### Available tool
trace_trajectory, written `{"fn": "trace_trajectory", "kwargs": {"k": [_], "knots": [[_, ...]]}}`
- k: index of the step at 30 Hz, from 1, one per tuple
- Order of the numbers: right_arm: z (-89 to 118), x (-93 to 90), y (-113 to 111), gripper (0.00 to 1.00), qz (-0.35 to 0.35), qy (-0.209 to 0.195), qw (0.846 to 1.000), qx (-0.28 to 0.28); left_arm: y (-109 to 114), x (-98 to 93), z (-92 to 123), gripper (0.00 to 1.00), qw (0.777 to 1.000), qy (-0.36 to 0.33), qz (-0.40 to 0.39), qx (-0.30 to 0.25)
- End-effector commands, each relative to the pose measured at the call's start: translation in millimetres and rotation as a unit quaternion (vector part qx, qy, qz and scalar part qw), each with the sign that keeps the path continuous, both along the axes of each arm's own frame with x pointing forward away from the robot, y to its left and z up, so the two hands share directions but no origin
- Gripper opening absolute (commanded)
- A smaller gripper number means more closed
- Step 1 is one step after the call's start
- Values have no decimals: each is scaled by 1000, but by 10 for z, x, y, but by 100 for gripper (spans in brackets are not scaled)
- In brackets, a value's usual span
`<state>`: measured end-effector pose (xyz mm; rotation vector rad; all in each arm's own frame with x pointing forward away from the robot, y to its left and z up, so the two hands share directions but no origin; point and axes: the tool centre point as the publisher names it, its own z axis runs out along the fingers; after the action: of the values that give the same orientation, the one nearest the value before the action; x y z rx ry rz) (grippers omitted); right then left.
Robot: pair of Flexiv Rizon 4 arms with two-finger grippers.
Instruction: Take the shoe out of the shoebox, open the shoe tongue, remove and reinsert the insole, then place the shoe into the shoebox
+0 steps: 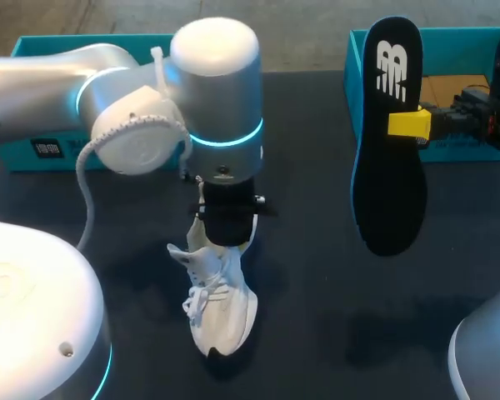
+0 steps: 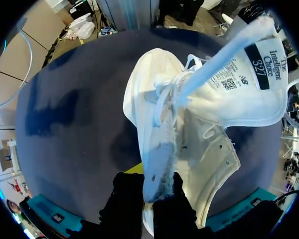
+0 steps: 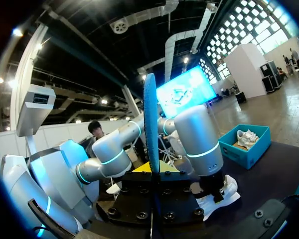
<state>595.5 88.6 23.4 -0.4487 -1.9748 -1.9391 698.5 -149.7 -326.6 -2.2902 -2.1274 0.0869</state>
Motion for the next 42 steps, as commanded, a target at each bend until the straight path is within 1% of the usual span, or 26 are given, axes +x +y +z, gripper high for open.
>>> {"fn": "trace_trajectory", "kwargs": {"k": [1, 10, 21, 32, 42], "knots": [[-5, 7, 17, 0, 0, 1, 1000, -1, -114, 42, -125, 0, 1000, 2, -7, 12], [-5, 7, 17, 0, 0, 1, 1000, -1, -228, 88, -247, 0, 1000, 9, -6, 14], [-5, 7, 17, 0, 0, 1, 1000, -1, -315, 79, -381, 0, 999, 29, -1, 23], [-5, 7, 17, 0, 0, 1, 1000, -1, -427, 103, -551, 0, 999, 32, 21, 24], [-5, 7, 17, 0, 0, 1, 1000, -1, -480, 112, -596, 0, 999, 37, 22, 24]]}}
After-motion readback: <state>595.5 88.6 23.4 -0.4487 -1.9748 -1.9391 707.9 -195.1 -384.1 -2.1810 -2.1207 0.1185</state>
